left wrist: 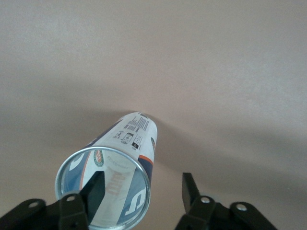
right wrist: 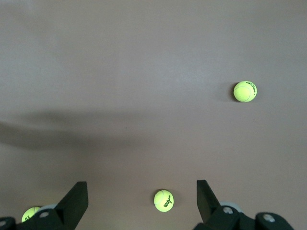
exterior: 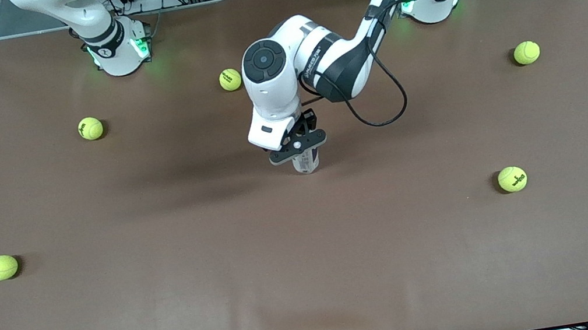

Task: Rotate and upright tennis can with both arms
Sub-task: 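Lower the upright can onto the table with the left gripper, then open the left gripper and pull it away from the can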

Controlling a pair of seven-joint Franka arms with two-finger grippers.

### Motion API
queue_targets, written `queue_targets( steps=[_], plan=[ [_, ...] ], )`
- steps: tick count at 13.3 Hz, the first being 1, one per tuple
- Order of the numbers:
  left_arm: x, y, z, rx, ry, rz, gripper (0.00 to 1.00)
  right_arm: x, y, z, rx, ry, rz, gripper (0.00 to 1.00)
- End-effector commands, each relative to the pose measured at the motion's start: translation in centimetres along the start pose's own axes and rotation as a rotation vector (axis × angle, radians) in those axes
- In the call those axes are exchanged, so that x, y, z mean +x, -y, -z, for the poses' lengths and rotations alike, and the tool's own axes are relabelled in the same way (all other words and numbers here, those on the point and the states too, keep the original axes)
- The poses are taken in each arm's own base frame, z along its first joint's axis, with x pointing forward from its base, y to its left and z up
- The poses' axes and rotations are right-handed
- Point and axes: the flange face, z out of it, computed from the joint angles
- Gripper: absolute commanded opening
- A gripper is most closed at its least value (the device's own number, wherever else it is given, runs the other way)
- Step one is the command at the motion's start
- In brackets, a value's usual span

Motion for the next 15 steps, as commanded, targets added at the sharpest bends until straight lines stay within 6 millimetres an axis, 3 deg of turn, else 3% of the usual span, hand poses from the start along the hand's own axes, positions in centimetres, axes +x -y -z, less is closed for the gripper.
queue_targets(
  steps=[1, 3, 5, 9, 15],
  plan=[
    [0.0, 0.3, 3.3, -0.028, -0.039, 0.01, 1.0, -0.3, -0.2, 0.3, -0.009, 0.001, -0.005, 1.0],
    [0.3, 1.1, 6.7, -0.065, -0.051, 0.021, 1.0, -0.3, -0.1, 0.3, -0.009, 0.001, -0.004, 1.0],
    [2.1, 3.3, 9.7, -0.068, -0.055, 0.046, 1.0, -0.2, -0.2, 0.2, -0.009, 0.003, -0.005, 1.0],
    [7.5, 8.9, 14.6, -0.09, -0.08, -0.005, 1.0, -0.2, 0.0, 0.2, -0.009, 0.003, -0.002, 1.0],
    [15.3, 17.7, 18.2, -0.087, -0.097, 0.003, 1.0, -0.3, 0.0, 0.3, -0.009, 0.003, -0.002, 1.0]
  ],
)
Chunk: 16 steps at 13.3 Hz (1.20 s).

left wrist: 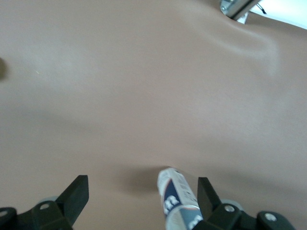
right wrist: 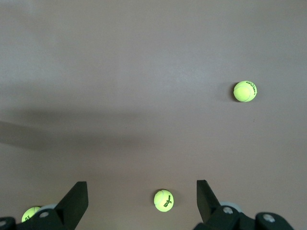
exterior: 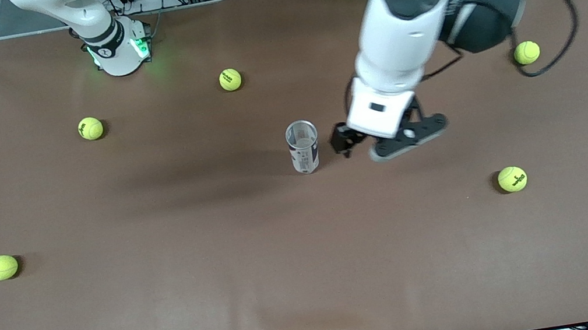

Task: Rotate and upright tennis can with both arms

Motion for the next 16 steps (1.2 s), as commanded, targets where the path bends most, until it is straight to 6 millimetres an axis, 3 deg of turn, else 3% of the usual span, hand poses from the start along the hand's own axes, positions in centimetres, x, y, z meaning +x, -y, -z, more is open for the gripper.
queue_targets(
  steps=[1, 6, 10, 12, 14, 16],
  plan=[
    [2.3, 3.9, 1.7, 0.03, -0.001, -0.019, 1.0, -0.3, 0.0, 0.3, -0.008, 0.002, -0.002, 1.0],
    [7.6, 12.3, 2.0, 0.096, 0.049, -0.044, 1.0, -0.3, 0.1, 0.3, -0.008, 0.002, 0.0, 1.0],
    [11.5, 19.9, 2.9, 0.105, 0.083, -0.208, 1.0, -0.3, 0.1, 0.3, -0.009, 0.004, 0.001, 1.0],
    [12.4, 23.2, 3.3, 0.112, 0.106, -0.213, 1.0, -0.3, 0.1, 0.3, -0.009, 0.003, 0.001, 1.0],
    [12.2, 25.3, 4.0, 0.112, 0.111, -0.197, 1.0, -0.3, 0.1, 0.3, -0.009, 0.003, 0.001, 1.0],
    [12.4, 28.6, 4.3, 0.113, 0.114, -0.169, 1.0, -0.3, 0.1, 0.3, -0.009, 0.004, 0.001, 1.0]
  ],
)
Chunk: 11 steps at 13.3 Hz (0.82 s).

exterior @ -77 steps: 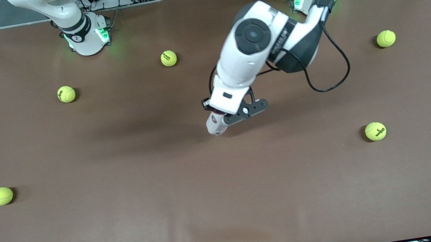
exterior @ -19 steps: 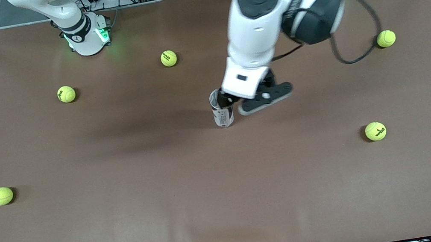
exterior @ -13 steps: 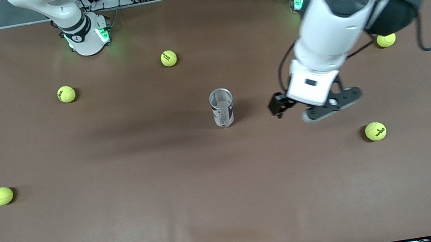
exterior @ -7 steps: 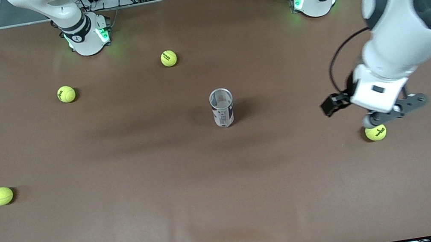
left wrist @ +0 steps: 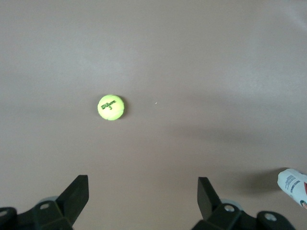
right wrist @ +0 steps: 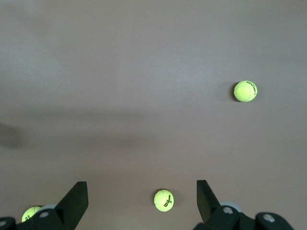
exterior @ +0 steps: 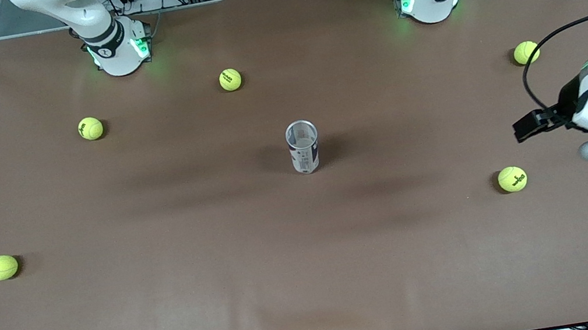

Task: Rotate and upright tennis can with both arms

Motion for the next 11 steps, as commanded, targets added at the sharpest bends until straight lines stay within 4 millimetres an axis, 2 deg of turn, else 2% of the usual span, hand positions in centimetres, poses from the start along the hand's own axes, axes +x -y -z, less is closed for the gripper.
queue_targets(
  steps=[1, 4, 6, 9, 11],
  plan=[
    [-2.3, 3.0, 0.9, 0.017, 0.0, -0.009, 1.0, -0.3, 0.1, 0.3, -0.009, 0.001, 0.0, 1.0],
    [-5.7, 3.5, 2.5, 0.003, -0.043, -0.013, 1.0, -0.3, 0.1, 0.3, -0.008, 0.003, 0.0, 1.0],
    [-8.3, 4.5, 2.5, -0.004, -0.069, -0.005, 1.0, -0.3, 0.0, 0.3, -0.009, 0.001, -0.002, 1.0],
    [-10.7, 5.2, 2.7, -0.006, -0.077, -0.003, 1.0, -0.3, 0.0, 0.3, -0.008, 0.003, -0.001, 1.0],
    [-10.0, 5.5, 4.1, -0.002, -0.105, 0.0, 1.0, -0.3, 0.0, 0.3, -0.008, 0.003, -0.001, 1.0]
  ],
)
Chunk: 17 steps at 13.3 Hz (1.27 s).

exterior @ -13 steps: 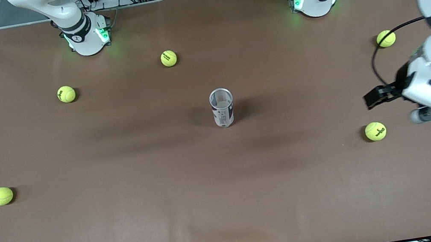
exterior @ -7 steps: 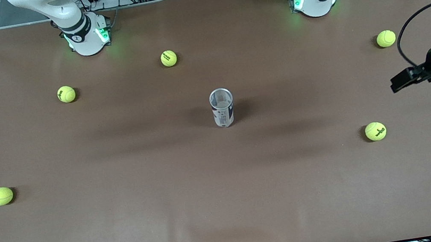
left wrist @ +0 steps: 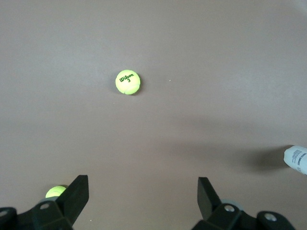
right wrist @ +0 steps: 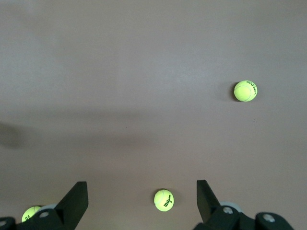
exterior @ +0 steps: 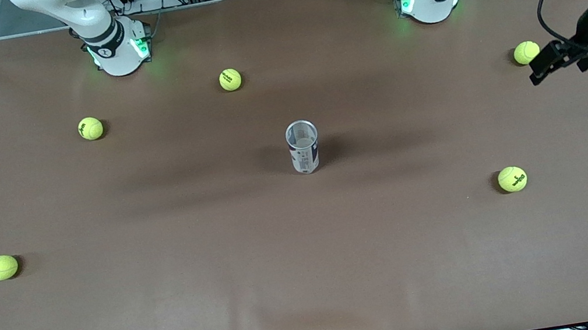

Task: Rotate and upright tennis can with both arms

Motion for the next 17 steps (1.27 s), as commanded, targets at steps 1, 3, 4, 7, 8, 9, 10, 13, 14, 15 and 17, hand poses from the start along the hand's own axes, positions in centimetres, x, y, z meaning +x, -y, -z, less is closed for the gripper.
queue_targets(
  steps=[1, 3, 4, 7, 8, 9, 10, 13, 14, 15, 17],
  plan=[
    [0.7, 1.5, 1.4, 0.027, -0.048, 0.005, 1.0, -0.3, 0.0, 0.3, -0.008, 0.002, -0.002, 1.0],
    [2.2, 3.3, 1.7, 0.03, -0.06, 0.001, 1.0, -0.3, 0.0, 0.3, -0.008, 0.002, -0.002, 1.0],
    [2.9, 3.3, 2.1, 0.029, -0.071, 0.005, 1.0, -0.3, 0.0, 0.3, -0.008, 0.003, -0.002, 1.0],
    [3.3, 4.0, 2.7, 0.032, -0.075, 0.007, 1.0, -0.3, 0.0, 0.3, -0.008, 0.003, -0.002, 1.0],
    [3.4, 4.1, 2.7, 0.033, -0.075, -0.016, 1.0, -0.3, -0.1, 0.3, -0.008, 0.003, -0.003, 1.0],
    [3.4, 4.3, 2.7, 0.04, -0.076, -0.021, 1.0, -0.3, -0.1, 0.3, -0.008, 0.003, -0.003, 1.0],
    [3.4, 4.4, 2.8, 0.059, -0.081, -0.028, 1.0, -0.3, -0.1, 0.3, -0.008, 0.003, -0.003, 1.0],
    [3.4, 4.6, 2.7, 0.06, -0.079, -0.031, 1.0, -0.3, -0.1, 0.3, -0.008, 0.003, -0.003, 1.0],
    [3.4, 4.6, 2.7, 0.06, -0.079, -0.029, 1.0, -0.3, -0.2, 0.3, -0.008, 0.003, -0.005, 1.0],
    [3.4, 4.5, 2.7, 0.06, -0.077, -0.031, 1.0, -0.3, -0.2, 0.3, -0.008, 0.003, -0.005, 1.0],
    [3.3, 4.6, 2.7, 0.061, -0.067, -0.029, 1.0, -0.3, -0.2, 0.3, -0.008, 0.003, -0.005, 1.0]
  ],
)
